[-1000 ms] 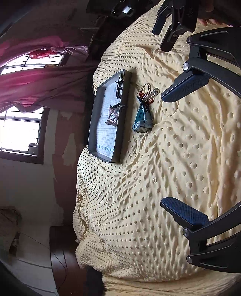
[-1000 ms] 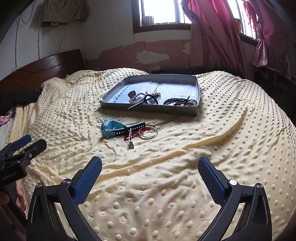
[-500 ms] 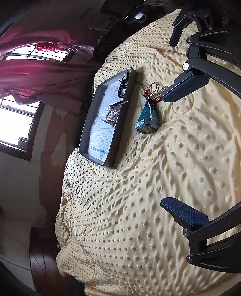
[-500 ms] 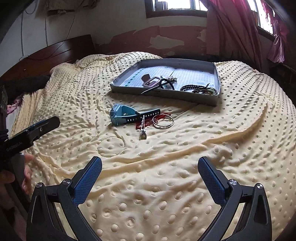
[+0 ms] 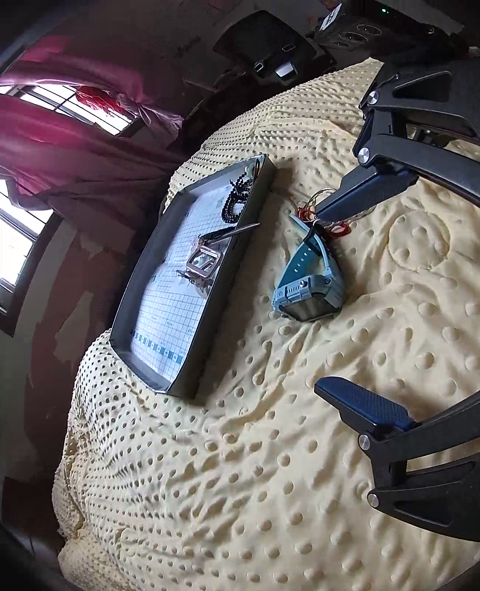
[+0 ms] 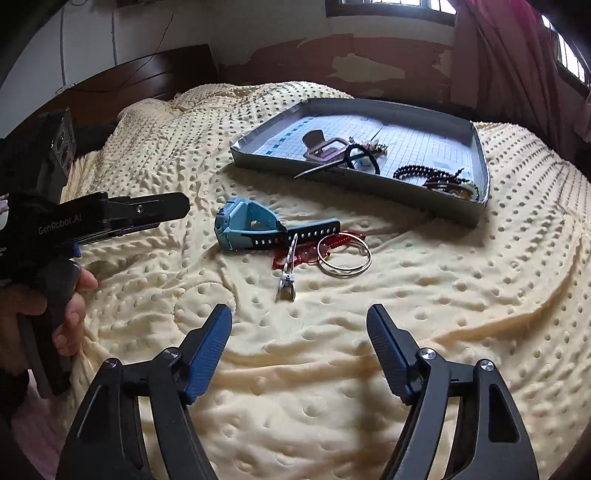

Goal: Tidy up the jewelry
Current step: 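Grasp the blue watch with the left tool while the right tool grasps the white beaded strand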

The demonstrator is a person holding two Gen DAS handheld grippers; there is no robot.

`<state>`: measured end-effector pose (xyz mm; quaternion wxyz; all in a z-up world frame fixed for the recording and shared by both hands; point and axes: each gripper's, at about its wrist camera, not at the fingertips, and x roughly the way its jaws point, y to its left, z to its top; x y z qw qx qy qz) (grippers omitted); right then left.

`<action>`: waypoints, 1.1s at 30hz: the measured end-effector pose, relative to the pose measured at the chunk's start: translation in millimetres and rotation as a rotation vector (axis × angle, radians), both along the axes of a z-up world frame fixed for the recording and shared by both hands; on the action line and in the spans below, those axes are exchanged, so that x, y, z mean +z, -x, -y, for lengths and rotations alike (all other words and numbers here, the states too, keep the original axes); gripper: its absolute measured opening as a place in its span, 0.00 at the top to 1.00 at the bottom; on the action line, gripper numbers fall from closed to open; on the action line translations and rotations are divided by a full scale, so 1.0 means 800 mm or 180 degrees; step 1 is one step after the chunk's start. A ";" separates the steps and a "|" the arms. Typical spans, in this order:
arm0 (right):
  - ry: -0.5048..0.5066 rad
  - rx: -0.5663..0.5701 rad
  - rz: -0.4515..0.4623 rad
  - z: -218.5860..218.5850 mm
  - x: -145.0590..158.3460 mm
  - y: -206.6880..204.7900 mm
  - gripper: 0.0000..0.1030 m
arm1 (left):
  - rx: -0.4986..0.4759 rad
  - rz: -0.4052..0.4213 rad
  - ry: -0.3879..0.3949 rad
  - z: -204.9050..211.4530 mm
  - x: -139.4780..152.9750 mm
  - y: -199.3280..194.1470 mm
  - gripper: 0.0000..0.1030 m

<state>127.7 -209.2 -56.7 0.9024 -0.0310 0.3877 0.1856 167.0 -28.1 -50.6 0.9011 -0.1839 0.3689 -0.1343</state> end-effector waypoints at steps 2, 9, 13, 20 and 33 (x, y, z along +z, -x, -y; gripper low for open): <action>-0.0001 0.0015 -0.0013 -0.005 -0.004 -0.003 0.40 | -0.0069 -0.0035 0.0064 0.005 -0.005 -0.008 0.25; -0.0009 0.0042 -0.0079 -0.020 -0.016 -0.015 0.44 | -0.0183 -0.0178 0.0312 0.010 -0.022 -0.031 0.41; 0.0015 0.0008 -0.0129 -0.022 -0.024 -0.028 0.47 | -0.0226 -0.0251 0.0303 0.015 -0.033 -0.037 0.43; 0.0011 -0.0018 -0.0143 -0.024 -0.028 -0.042 0.55 | -0.0124 -0.0242 0.0430 0.003 -0.044 -0.038 0.53; 0.0023 -0.0107 -0.0144 -0.023 -0.030 -0.052 0.63 | 0.0026 -0.0084 0.0302 0.002 -0.045 -0.028 0.78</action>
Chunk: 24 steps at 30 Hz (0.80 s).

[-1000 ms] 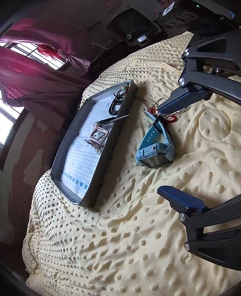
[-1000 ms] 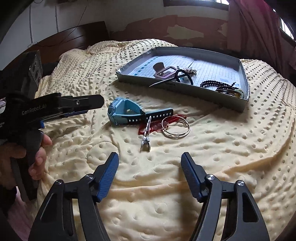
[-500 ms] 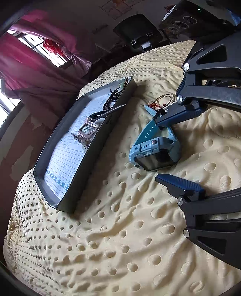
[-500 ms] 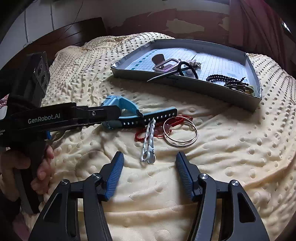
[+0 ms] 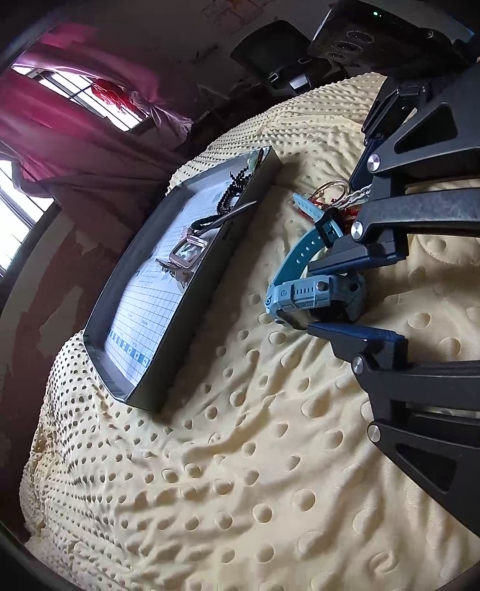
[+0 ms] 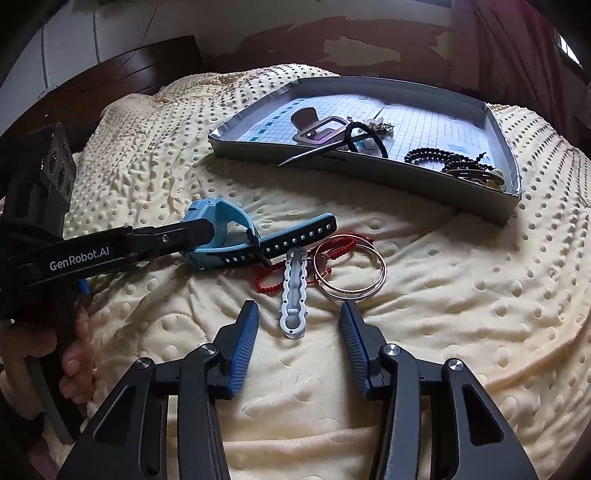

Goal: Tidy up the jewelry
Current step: 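Grasp the blue watch with the left tool while the right tool grasps the white beaded strand, then carry the watch and white strand into the tray and open both tools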

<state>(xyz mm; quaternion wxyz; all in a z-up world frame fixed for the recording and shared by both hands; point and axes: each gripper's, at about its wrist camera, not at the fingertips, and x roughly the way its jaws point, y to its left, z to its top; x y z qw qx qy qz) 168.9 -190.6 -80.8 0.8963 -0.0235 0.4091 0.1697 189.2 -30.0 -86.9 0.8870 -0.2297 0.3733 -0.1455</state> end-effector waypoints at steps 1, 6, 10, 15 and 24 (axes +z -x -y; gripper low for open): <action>-0.0011 -0.0015 0.0000 0.001 0.000 0.000 0.65 | 0.0015 0.0008 -0.0015 0.000 0.001 0.001 0.78; -0.0084 -0.0038 -0.0042 0.006 0.001 -0.003 0.87 | 0.0142 0.0039 -0.0114 -0.003 0.004 0.007 0.83; -0.0066 -0.0004 -0.0093 0.005 0.004 -0.001 0.87 | 0.0243 0.0052 -0.0113 -0.011 0.006 0.012 0.84; -0.0122 -0.0030 -0.0102 0.009 0.011 0.008 0.87 | 0.0411 0.0103 -0.0069 -0.021 0.012 0.024 0.84; -0.0336 -0.0200 0.0208 0.024 0.038 0.021 0.87 | 0.0697 0.0354 0.0098 -0.039 0.025 0.042 0.84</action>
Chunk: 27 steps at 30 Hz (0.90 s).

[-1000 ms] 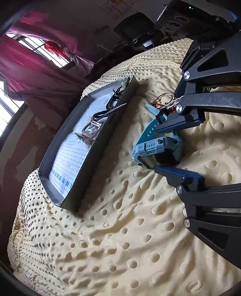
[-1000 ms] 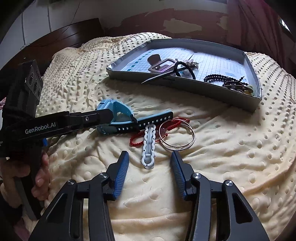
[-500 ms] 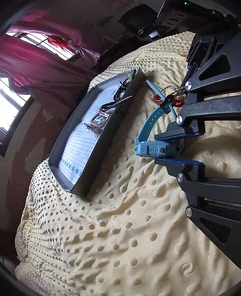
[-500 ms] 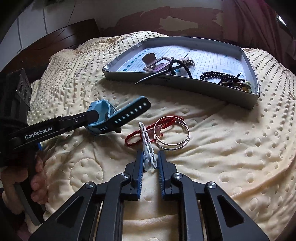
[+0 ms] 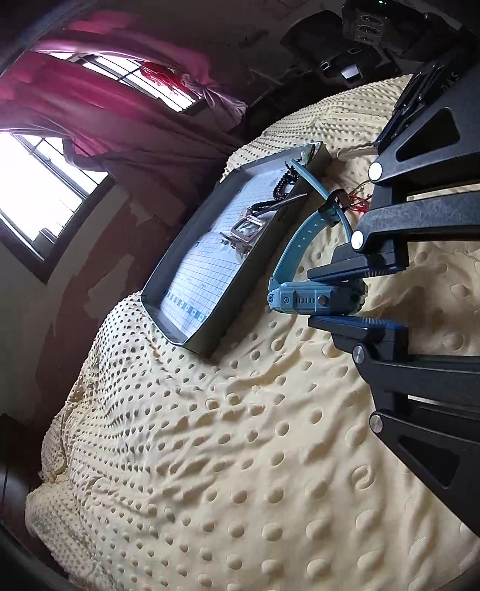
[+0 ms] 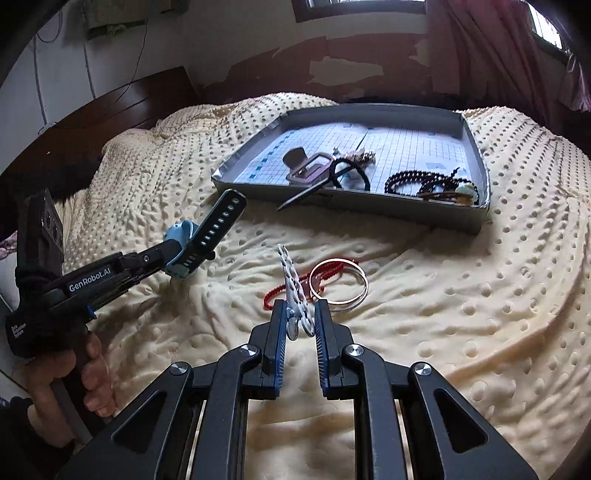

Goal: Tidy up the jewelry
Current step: 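Carry the watch and white strand into the tray and open both tools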

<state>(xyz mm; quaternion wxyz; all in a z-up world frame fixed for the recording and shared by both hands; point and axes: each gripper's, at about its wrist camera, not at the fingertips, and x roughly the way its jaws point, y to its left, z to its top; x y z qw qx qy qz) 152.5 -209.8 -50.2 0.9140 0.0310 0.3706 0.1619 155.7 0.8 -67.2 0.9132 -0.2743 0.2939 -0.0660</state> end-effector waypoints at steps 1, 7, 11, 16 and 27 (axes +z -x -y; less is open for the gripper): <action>-0.0040 -0.0036 0.0062 0.002 0.004 0.001 0.87 | 0.0014 0.0019 -0.0003 -0.001 0.003 0.000 0.84; -0.0180 -0.0268 0.0429 0.015 0.023 -0.002 0.87 | 0.0260 0.0153 -0.0015 -0.007 0.032 -0.005 0.84; -0.0215 -0.0291 0.0626 0.018 0.034 -0.026 0.87 | 0.0447 0.0207 -0.0175 -0.003 0.057 -0.037 0.84; -0.0502 -0.0533 0.0568 0.028 0.034 -0.085 0.87 | 0.0448 0.0201 -0.0449 0.013 0.083 -0.092 0.84; -0.0788 -0.0708 0.0082 0.038 0.002 -0.183 0.87 | 0.0448 -0.0138 -0.0867 0.048 0.063 -0.171 0.84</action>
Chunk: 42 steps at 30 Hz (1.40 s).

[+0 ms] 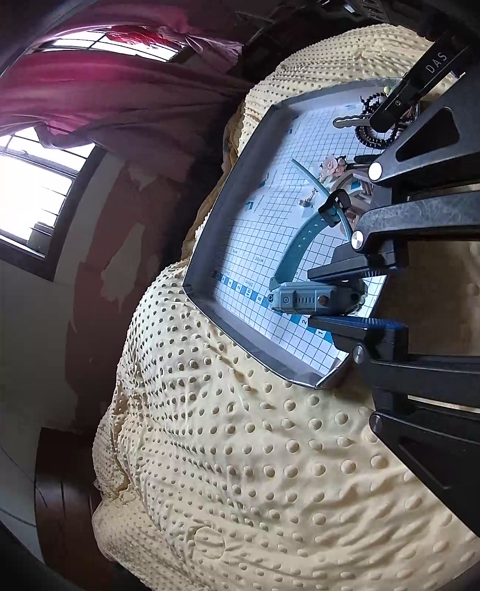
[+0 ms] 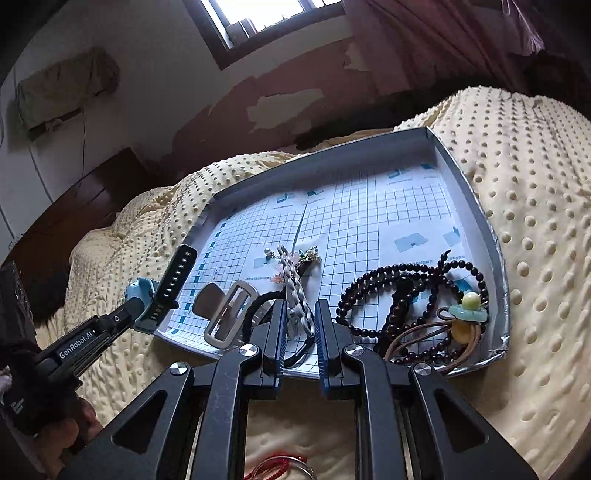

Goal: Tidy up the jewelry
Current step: 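Carry the watch and white strand into the tray and open both tools, then pull both tools back from the tray toward the red bracelet and hoops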

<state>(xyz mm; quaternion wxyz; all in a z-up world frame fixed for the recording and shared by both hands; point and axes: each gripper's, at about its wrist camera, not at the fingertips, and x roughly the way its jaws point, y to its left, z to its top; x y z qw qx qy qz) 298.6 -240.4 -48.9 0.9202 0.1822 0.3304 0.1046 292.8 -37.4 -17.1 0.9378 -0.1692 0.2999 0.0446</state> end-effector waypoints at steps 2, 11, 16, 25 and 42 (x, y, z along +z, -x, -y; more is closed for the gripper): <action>-0.0091 0.0019 -0.0107 0.002 -0.008 -0.009 0.87 | -0.0011 -0.0037 -0.0030 0.004 -0.003 -0.007 0.84; -0.0121 -0.0042 -0.0183 0.009 -0.017 -0.010 0.87 | 0.0003 -0.0290 0.0096 0.005 -0.028 -0.016 0.83; -0.0047 -0.0048 -0.0236 0.011 -0.020 -0.009 0.84 | -0.0126 -0.0351 0.0146 0.005 -0.027 -0.017 0.73; 0.0082 -0.0154 -0.0147 0.013 -0.004 0.025 0.46 | -0.0286 -0.0059 0.0062 -0.001 0.007 0.031 0.03; 0.0638 -0.0284 0.0836 0.006 0.055 0.187 0.01 | -0.0550 0.0885 -0.0194 -0.026 0.034 0.218 0.00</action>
